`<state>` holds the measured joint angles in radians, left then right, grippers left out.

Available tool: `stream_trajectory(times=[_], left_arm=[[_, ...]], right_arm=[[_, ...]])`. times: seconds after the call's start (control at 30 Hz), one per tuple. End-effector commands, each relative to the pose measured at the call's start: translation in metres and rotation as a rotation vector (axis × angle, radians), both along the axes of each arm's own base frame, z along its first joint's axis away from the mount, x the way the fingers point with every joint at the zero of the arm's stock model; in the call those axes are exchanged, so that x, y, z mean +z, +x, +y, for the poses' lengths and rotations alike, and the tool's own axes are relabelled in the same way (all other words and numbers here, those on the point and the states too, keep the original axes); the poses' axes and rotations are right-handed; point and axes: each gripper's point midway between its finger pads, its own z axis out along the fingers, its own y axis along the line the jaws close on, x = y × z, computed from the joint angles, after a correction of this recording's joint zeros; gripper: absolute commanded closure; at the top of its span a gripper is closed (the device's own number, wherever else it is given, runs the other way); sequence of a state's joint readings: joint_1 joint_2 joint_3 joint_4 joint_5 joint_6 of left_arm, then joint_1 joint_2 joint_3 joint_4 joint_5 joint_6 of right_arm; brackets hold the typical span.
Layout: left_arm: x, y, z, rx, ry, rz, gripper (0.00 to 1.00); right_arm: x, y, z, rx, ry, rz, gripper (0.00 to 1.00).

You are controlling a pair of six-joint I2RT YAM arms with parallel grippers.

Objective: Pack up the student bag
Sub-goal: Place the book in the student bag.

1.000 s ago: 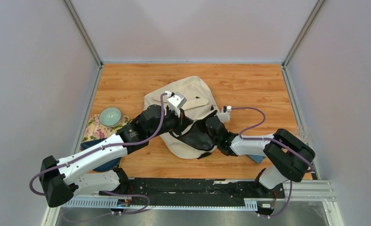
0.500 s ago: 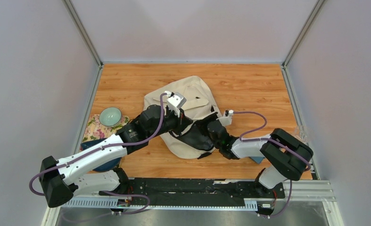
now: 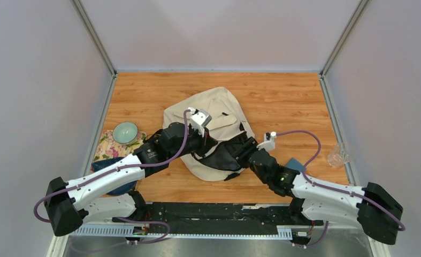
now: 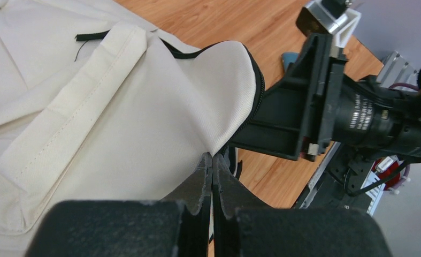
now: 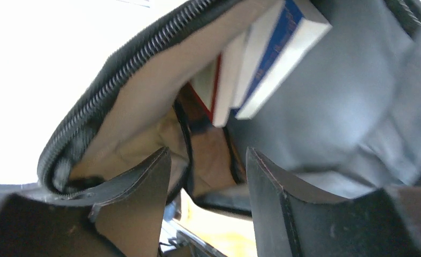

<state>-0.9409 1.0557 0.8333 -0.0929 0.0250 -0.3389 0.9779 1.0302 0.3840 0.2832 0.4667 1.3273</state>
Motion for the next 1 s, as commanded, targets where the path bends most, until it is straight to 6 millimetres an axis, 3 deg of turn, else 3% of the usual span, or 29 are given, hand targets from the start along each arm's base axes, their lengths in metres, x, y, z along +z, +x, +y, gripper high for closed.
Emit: stream_trajectory(times=[0.0,0.03,0.07,0.2,0.33,0.6,0.97], left_arm=[[0.007,-0.005,-0.002,-0.01,-0.041,0.004,1.0],[0.004,-0.006,-0.002,-0.01,-0.039,0.015,1.0],[0.004,-0.007,-0.002,-0.014,-0.037,0.018,1.0],[0.003,-0.007,-0.001,-0.008,-0.041,0.021,1.0],[0.001,-0.007,0.0,-0.007,-0.03,0.023,1.0],[-0.006,-0.01,-0.005,-0.026,-0.034,0.055,1.0],[-0.009,-0.01,-0.008,-0.03,-0.031,0.064,1.0]], right_arm=[[-0.039,-0.025,-0.036,-0.023,-0.153,0.09,0.43],[-0.053,-0.031,-0.049,-0.035,-0.222,0.127,0.43],[-0.044,-0.033,-0.054,-0.042,-0.208,0.113,0.43],[-0.045,-0.041,-0.078,-0.07,-0.253,0.111,0.42],[-0.055,-0.05,-0.098,-0.088,-0.286,0.129,0.43],[-0.064,-0.057,-0.096,-0.057,-0.257,0.143,0.45],[-0.074,-0.049,-0.074,-0.021,-0.299,0.166,0.5]])
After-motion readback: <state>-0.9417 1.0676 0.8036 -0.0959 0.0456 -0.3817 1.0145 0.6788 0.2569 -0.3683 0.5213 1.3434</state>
